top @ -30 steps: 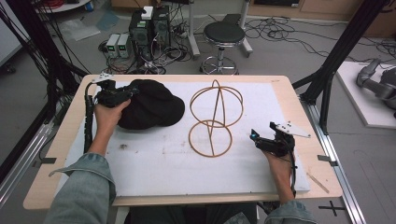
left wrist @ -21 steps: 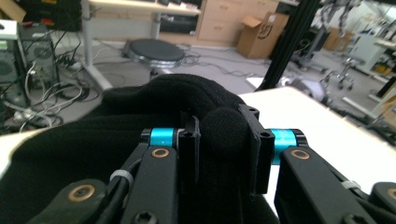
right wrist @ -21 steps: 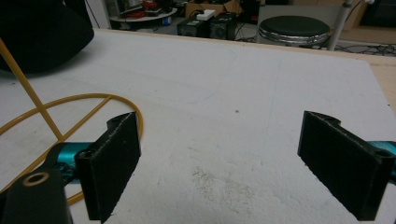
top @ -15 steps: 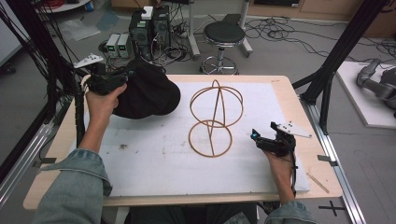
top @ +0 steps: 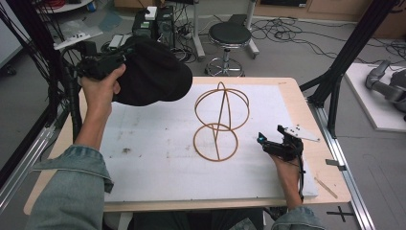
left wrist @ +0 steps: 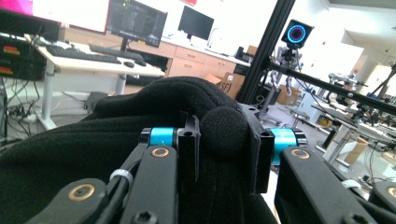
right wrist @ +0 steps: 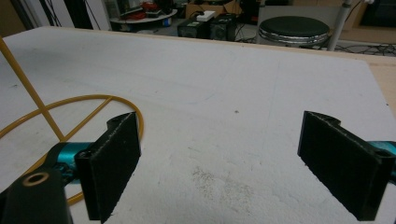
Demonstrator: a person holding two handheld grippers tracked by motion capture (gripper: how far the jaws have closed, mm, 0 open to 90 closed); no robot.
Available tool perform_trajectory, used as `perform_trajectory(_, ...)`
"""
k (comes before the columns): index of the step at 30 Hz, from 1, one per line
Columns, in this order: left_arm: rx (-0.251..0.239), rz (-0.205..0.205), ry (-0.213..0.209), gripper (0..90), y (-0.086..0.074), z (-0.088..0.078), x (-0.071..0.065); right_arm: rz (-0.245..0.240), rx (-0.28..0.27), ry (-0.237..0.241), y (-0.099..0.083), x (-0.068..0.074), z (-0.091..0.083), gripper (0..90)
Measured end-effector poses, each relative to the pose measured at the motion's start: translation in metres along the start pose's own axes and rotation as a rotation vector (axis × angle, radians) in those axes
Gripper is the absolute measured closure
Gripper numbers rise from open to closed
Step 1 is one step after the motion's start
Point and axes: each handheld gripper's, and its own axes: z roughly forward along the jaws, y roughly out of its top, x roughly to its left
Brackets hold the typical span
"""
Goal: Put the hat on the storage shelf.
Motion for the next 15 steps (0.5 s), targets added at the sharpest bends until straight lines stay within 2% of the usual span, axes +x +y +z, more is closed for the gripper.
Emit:
perform_trajectory(7,-0.018,0.021,-0.026,71.3,0.016,0.001,-0.016,0.002,-0.001,0.000,0.000,0.001,0.000,13.0)
perform_trajectory(8,-0.027,0.025,-0.044,71.4,0.021,0.002,-0.022,0.005,0.000,0.002,0.000,0.002,-0.001,13.0)
perform_trajectory(12,-0.043,0.035,-0.068,71.4,0.027,0.004,-0.033,0.009,0.002,0.002,0.000,0.002,-0.001,13.0)
perform_trajectory(13,-0.048,0.044,-0.085,71.4,0.030,0.006,-0.041,0.005,0.001,0.003,0.000,0.002,0.000,13.0)
perform_trajectory(14,-0.048,0.044,-0.085,71.4,0.030,0.006,-0.041,0.001,-0.001,0.002,0.000,0.002,0.000,13.0)
perform_trajectory(15,-0.051,0.048,-0.106,71.3,0.033,0.008,-0.048,-0.004,0.000,0.002,0.000,0.002,0.000,13.0)
